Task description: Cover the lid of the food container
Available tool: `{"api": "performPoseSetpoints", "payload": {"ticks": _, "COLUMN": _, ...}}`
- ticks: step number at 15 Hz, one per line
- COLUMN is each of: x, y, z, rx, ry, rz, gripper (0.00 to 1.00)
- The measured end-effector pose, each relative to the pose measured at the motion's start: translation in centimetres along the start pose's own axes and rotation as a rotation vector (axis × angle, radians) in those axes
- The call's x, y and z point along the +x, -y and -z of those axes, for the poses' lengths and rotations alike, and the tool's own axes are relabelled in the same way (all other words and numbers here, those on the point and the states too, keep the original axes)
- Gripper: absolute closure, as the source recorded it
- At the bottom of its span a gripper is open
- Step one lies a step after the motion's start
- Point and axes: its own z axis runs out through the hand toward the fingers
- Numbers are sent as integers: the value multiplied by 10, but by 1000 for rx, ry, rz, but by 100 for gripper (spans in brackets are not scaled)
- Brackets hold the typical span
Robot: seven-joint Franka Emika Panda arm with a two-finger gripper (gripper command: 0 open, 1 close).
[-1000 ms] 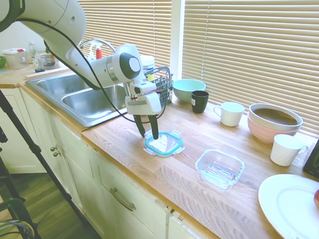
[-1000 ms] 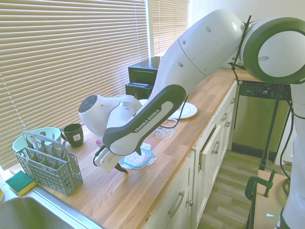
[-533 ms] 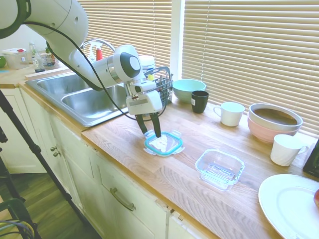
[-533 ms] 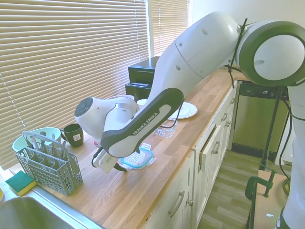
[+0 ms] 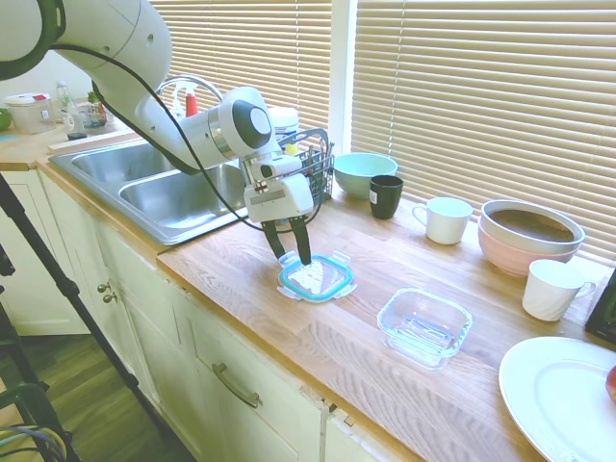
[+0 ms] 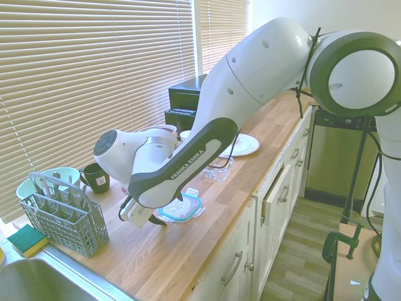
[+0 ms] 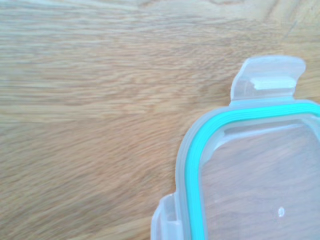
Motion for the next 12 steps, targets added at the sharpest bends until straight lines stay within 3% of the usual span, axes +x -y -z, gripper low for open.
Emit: {"api": "performPoseSetpoints", "payload": {"ticks": 12, "x": -7, "y": 4, "z": -9, "rx": -16, "ry": 5, "rz": 15, "gripper": 100}}
